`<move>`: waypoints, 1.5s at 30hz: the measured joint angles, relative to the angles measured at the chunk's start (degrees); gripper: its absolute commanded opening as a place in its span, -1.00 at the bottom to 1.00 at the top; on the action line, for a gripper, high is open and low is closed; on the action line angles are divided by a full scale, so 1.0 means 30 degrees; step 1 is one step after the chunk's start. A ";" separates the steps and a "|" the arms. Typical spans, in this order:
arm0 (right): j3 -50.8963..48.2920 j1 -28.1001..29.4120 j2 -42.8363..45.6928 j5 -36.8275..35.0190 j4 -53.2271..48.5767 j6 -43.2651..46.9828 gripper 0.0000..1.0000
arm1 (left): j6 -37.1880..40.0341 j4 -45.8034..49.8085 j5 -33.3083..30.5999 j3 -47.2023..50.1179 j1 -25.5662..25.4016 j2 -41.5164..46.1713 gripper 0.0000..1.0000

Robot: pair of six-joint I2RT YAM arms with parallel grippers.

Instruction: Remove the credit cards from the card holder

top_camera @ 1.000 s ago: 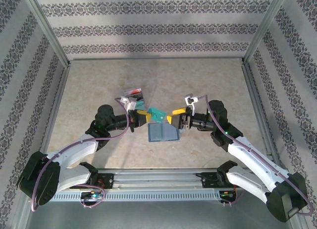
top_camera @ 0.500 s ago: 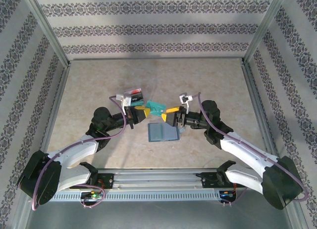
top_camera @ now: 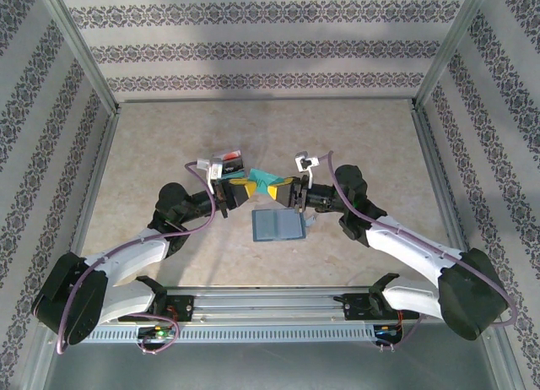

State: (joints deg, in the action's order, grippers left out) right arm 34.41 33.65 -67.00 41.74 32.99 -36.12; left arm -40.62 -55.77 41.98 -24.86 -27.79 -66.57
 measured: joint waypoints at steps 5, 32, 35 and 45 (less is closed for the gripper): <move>0.0000 0.0000 0.0474 0.0415 -0.0219 0.0262 -1.00 | 0.0015 0.0131 0.0124 -0.0007 0.0007 -0.0044 -0.40; 0.3410 0.0918 0.2535 0.1479 -1.3296 0.7198 -1.00 | 2.0524 2.8837 0.4022 -1.5023 -0.0138 -0.2514 0.12; 0.3891 0.1253 0.2259 0.1712 -1.4069 0.7781 -1.00 | 2.2039 3.1015 0.4663 -1.5671 -0.0350 -0.3235 0.11; 0.4532 0.1501 0.1705 0.2142 -1.5234 0.8918 -1.00 | 2.5631 3.5539 0.5158 -1.6553 -0.0867 -0.4444 -0.30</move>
State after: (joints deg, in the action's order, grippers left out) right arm 48.01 38.15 -61.89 48.16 -12.71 -9.37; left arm 36.27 50.85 57.45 -74.52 -30.39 -79.90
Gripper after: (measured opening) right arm 0.053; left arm 0.410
